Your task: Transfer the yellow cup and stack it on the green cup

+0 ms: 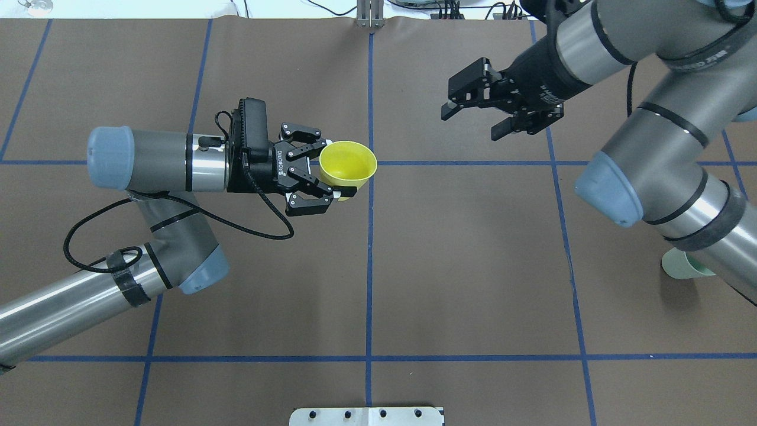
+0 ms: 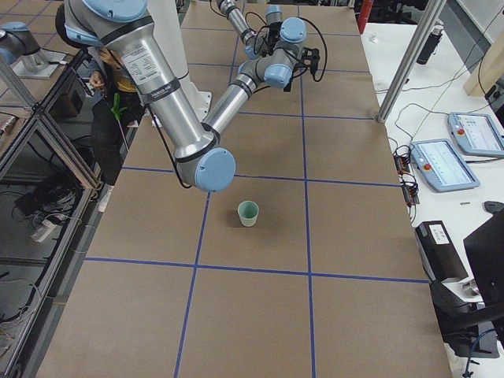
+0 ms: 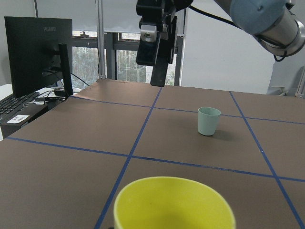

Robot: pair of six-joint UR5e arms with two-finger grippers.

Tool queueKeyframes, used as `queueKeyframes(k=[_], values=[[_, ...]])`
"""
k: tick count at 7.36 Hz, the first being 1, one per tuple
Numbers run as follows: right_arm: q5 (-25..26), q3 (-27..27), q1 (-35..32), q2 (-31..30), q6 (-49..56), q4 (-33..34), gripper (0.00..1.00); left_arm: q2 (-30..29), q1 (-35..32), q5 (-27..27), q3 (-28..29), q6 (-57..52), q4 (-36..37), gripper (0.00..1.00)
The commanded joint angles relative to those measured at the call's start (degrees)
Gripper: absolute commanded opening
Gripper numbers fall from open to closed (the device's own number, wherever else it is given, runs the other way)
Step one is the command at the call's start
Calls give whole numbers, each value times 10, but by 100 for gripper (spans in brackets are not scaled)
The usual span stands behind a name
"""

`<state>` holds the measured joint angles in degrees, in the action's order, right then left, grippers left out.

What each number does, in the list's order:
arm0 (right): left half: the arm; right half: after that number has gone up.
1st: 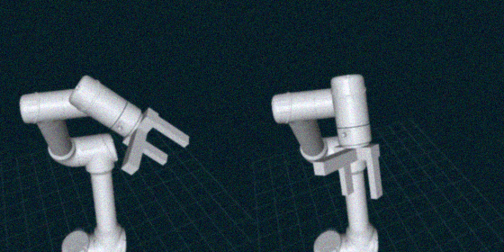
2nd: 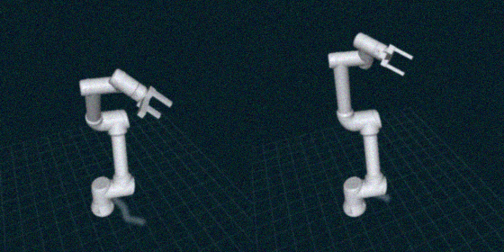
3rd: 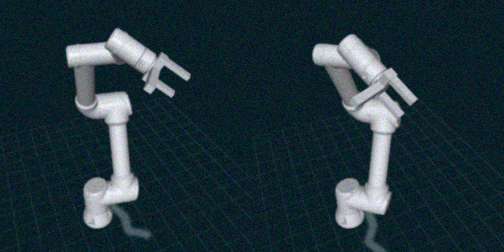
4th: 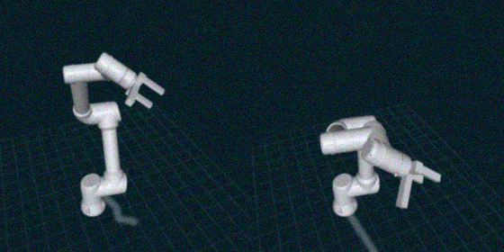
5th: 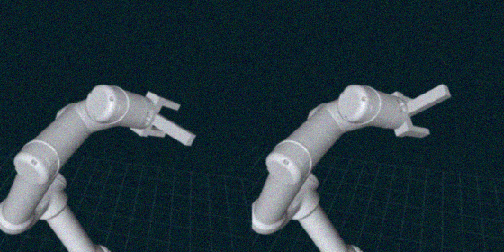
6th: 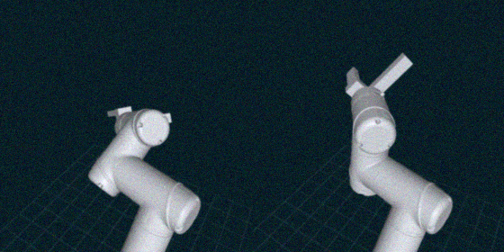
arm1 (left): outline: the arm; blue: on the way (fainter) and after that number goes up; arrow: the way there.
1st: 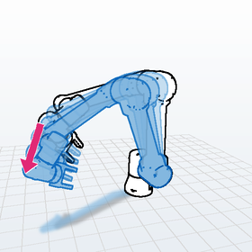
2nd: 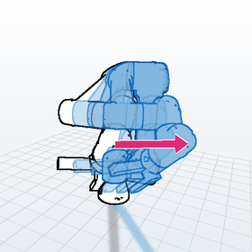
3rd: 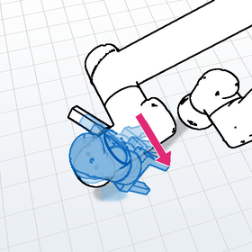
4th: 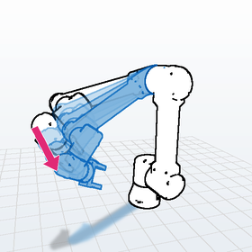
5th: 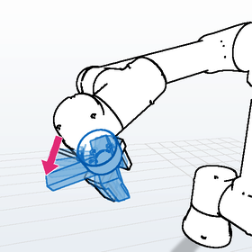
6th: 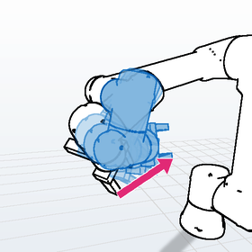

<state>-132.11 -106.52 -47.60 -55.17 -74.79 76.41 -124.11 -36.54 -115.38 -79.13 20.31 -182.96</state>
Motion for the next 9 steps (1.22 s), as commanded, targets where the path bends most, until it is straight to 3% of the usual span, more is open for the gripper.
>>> queueKeyframes(k=[1,9], values=[[42,10,50,56,-4,65,100,-1,6,1,0,0,0,11],[81,10,98,42,1,87,100,-1,26,25,-1,1,-9,11]])
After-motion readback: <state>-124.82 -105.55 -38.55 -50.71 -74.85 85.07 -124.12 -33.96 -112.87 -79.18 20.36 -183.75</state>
